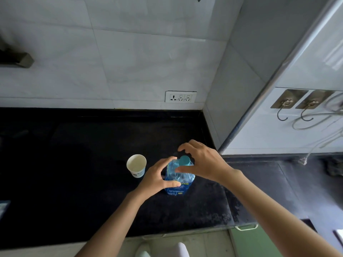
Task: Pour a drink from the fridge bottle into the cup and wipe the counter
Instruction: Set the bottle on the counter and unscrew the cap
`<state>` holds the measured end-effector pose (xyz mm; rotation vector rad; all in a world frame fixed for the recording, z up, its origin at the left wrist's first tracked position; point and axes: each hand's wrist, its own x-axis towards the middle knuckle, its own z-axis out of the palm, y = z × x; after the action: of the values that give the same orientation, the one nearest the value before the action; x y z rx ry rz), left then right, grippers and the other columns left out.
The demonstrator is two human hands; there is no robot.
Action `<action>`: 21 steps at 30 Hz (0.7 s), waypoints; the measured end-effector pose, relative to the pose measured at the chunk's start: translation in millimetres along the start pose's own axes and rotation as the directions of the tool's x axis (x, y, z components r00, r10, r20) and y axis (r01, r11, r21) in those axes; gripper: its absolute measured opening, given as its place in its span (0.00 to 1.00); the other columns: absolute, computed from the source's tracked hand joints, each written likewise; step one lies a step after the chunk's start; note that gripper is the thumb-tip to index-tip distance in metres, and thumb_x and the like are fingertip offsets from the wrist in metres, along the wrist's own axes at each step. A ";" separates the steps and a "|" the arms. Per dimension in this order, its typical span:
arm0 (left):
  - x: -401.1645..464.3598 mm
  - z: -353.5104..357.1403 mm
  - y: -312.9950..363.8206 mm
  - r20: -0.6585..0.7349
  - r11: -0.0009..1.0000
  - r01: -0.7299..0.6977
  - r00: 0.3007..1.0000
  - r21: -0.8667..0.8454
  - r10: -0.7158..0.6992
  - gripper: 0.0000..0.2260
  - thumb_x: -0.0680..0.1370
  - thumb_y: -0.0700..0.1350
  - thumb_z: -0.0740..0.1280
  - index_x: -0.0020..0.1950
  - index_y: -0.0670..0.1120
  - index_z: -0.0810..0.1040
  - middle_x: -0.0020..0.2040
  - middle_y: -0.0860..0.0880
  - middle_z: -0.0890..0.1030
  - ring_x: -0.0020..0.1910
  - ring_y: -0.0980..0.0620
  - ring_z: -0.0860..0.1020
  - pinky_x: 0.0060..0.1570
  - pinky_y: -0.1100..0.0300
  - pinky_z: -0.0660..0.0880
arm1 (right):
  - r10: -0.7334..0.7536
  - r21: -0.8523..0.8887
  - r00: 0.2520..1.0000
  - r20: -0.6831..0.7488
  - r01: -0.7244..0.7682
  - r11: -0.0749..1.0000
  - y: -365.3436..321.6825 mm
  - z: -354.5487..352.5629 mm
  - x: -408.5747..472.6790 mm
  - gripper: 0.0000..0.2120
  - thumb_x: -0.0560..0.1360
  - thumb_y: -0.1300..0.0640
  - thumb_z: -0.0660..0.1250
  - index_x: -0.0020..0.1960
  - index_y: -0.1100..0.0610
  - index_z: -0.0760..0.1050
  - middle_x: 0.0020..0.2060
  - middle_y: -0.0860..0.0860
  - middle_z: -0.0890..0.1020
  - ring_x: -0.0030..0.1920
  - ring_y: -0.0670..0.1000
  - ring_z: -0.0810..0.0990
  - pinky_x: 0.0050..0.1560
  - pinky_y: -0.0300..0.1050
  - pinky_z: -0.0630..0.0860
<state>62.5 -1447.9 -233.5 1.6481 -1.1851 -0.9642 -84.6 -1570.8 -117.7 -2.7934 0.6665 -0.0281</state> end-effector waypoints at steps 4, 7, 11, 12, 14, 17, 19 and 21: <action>-0.9 -0.3 0.9 0.005 1.000 -0.007 1.000 -0.002 0.007 0.34 0.66 0.51 0.77 0.68 0.65 0.67 0.64 0.65 0.70 0.65 0.62 0.70 0.58 0.54 0.77 | 0.171 -0.069 0.979 -0.107 -0.179 0.981 -10.0 16.9 -0.8 0.24 0.71 0.30 0.61 0.49 0.50 0.66 0.40 0.44 0.75 0.34 0.46 0.74 0.33 0.40 0.69; -1.2 -0.8 2.1 0.009 1.000 0.001 1.000 -0.010 -0.001 0.34 0.66 0.51 0.77 0.67 0.67 0.66 0.63 0.66 0.70 0.65 0.62 0.70 0.58 0.55 0.77 | 0.102 0.005 0.984 -0.143 -0.103 0.995 -8.8 22.4 -2.0 0.18 0.75 0.38 0.64 0.49 0.53 0.68 0.41 0.46 0.76 0.34 0.46 0.72 0.33 0.39 0.65; -1.9 -0.8 4.8 0.001 1.000 0.003 1.000 0.000 -0.003 0.34 0.65 0.53 0.77 0.63 0.73 0.65 0.62 0.69 0.69 0.64 0.64 0.71 0.58 0.59 0.76 | -0.029 0.043 0.999 -0.028 0.031 0.999 -1.3 11.6 -3.1 0.12 0.77 0.49 0.66 0.59 0.49 0.74 0.50 0.46 0.74 0.41 0.45 0.74 0.39 0.41 0.73; -2.1 -0.6 4.8 0.001 1.000 0.005 1.000 -0.009 -0.005 0.34 0.65 0.52 0.78 0.64 0.73 0.65 0.62 0.69 0.70 0.64 0.64 0.70 0.57 0.60 0.76 | -0.041 0.070 0.999 0.009 0.041 0.997 -0.3 8.9 -3.3 0.12 0.77 0.52 0.66 0.61 0.47 0.74 0.52 0.46 0.73 0.42 0.44 0.74 0.41 0.42 0.76; -2.0 0.3 3.1 0.002 1.000 0.008 1.000 -0.027 -0.008 0.35 0.66 0.51 0.78 0.68 0.66 0.66 0.63 0.66 0.70 0.65 0.63 0.70 0.56 0.60 0.77 | -0.038 0.126 0.999 0.036 0.033 0.991 -0.2 6.0 -4.0 0.17 0.76 0.51 0.67 0.64 0.43 0.73 0.56 0.44 0.72 0.43 0.42 0.72 0.44 0.41 0.76; -2.3 0.6 3.6 0.000 1.000 -0.001 1.000 -0.024 0.001 0.34 0.66 0.49 0.78 0.68 0.63 0.67 0.63 0.64 0.70 0.64 0.63 0.71 0.56 0.59 0.78 | 0.095 0.116 0.992 -0.079 -0.085 0.990 -5.0 8.3 -6.5 0.28 0.70 0.35 0.67 0.67 0.44 0.69 0.57 0.42 0.71 0.43 0.42 0.75 0.40 0.36 0.73; -2.4 0.0 5.2 -0.005 1.000 -0.001 1.000 -0.023 0.000 0.34 0.67 0.47 0.78 0.66 0.66 0.67 0.63 0.64 0.71 0.63 0.65 0.70 0.55 0.61 0.77 | 0.178 0.059 0.970 -0.167 -0.170 0.984 -10.7 13.2 -4.7 0.32 0.67 0.28 0.62 0.62 0.48 0.72 0.51 0.43 0.74 0.41 0.44 0.76 0.37 0.37 0.73; -2.7 0.1 5.9 -0.005 1.000 0.002 1.000 -0.026 -0.003 0.33 0.67 0.46 0.78 0.65 0.68 0.67 0.62 0.66 0.71 0.62 0.67 0.70 0.54 0.62 0.77 | 0.175 0.025 0.960 -0.218 -0.173 0.985 -14.6 20.4 -2.0 0.28 0.68 0.29 0.62 0.53 0.51 0.74 0.45 0.45 0.74 0.37 0.45 0.73 0.32 0.37 0.68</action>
<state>59.9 -1446.3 -227.6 1.6311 -1.1629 -0.9725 -78.4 -1552.2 -133.4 -2.7384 0.9606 -0.3071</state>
